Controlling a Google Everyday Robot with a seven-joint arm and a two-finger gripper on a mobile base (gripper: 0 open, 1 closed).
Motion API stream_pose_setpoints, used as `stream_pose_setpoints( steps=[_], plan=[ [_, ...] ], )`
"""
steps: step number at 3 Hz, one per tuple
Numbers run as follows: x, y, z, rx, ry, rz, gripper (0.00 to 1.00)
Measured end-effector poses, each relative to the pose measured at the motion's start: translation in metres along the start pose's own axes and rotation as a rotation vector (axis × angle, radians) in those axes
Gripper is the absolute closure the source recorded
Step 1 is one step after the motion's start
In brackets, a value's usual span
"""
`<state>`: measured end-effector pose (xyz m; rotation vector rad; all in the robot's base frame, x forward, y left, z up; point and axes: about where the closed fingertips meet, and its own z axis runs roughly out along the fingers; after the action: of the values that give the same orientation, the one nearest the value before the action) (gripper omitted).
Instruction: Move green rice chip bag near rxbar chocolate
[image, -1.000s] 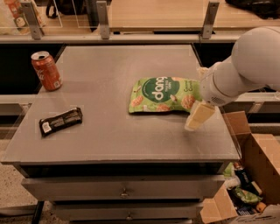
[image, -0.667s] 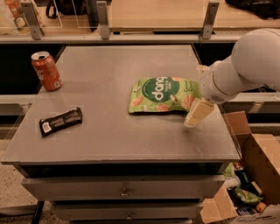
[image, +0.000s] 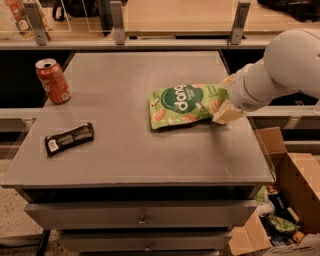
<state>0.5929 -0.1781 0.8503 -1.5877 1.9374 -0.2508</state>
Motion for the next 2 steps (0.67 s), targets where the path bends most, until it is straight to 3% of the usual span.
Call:
stream_pose_setpoints(
  steps=[2],
  plan=[
    [-0.018, -0.001, -0.013, -0.005, -0.074, -0.019, 0.87]
  ],
)
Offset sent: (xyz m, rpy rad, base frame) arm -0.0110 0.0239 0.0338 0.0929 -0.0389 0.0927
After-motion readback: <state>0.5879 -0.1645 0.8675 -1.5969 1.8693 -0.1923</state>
